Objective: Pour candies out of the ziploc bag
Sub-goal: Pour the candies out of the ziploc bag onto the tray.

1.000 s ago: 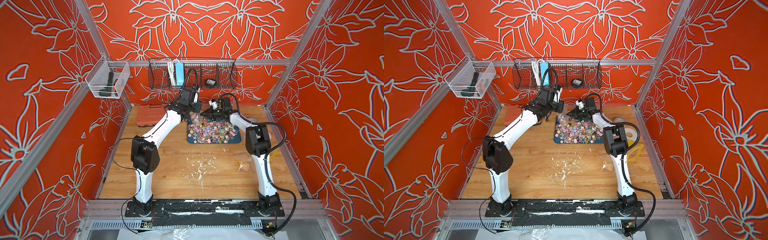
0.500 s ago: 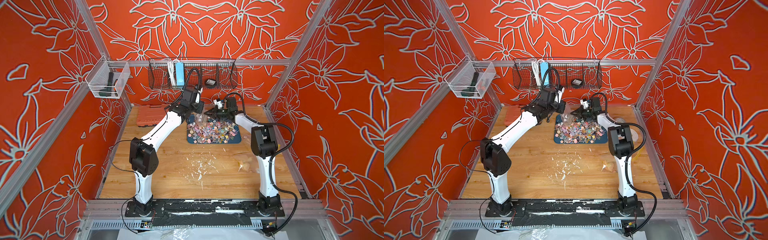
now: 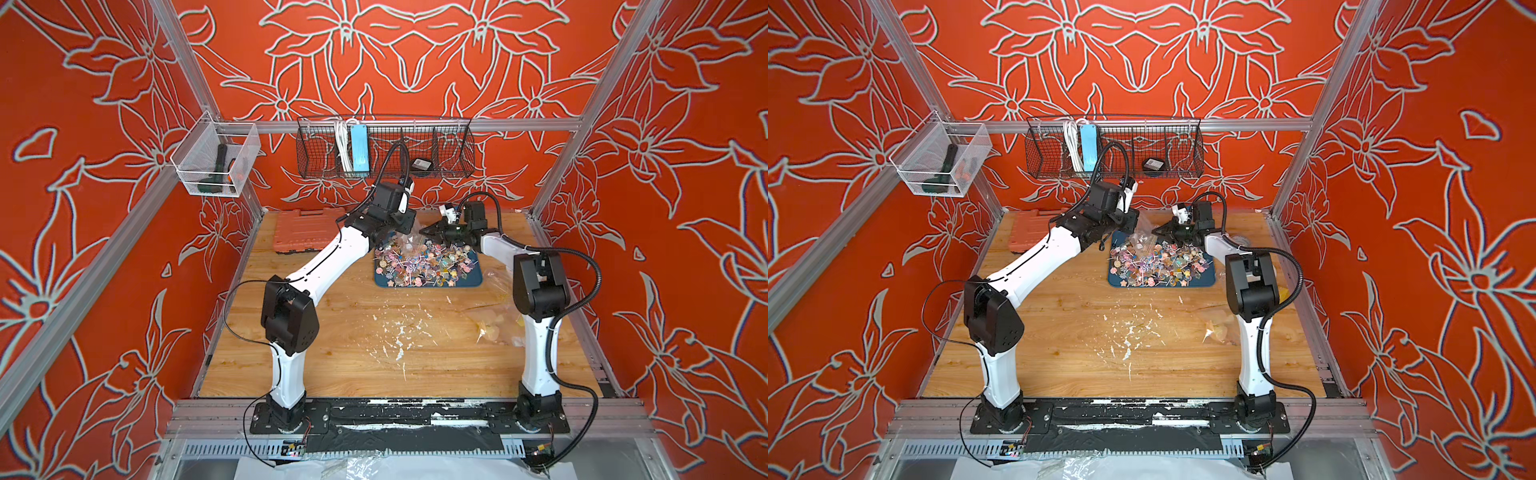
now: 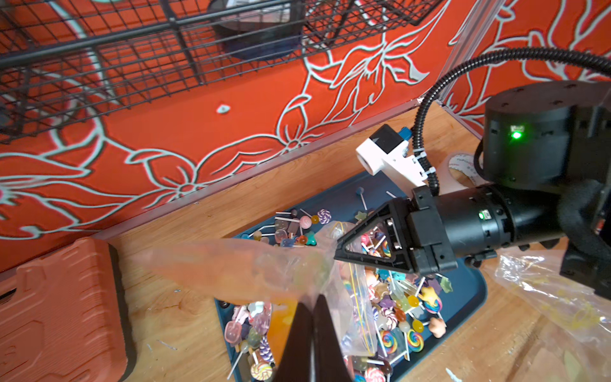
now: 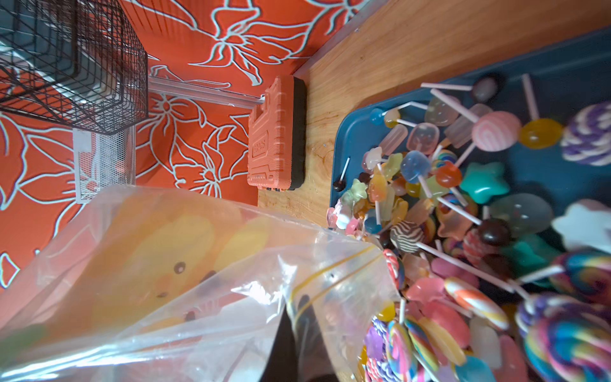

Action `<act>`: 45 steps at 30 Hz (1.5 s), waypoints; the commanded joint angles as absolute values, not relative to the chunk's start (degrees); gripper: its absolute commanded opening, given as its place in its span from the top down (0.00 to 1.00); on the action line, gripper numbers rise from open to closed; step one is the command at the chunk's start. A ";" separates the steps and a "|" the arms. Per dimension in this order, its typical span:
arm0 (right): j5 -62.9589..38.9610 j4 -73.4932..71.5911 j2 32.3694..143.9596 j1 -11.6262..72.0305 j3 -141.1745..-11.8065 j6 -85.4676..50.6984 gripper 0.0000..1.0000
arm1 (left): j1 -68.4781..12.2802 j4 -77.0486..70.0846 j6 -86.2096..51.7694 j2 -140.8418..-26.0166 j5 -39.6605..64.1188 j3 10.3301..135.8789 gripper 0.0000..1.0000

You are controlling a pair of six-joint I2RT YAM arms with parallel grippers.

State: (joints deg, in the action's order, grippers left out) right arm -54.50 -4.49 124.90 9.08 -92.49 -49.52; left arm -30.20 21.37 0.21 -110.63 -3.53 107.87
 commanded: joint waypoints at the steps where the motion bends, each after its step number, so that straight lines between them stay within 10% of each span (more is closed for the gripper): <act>1: -51.71 -2.60 124.19 7.21 -89.73 -48.06 1.00 | -31.47 17.08 1.36 -105.26 -3.87 109.16 1.00; 45: -51.27 0.31 120.90 -1.05 -83.96 -42.74 1.00 | -37.09 26.01 1.67 -109.93 -5.00 112.15 1.00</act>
State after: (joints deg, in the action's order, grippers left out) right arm -59.02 -2.81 120.60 1.65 -85.60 -44.14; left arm -36.67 26.30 1.48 -111.42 -4.75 108.53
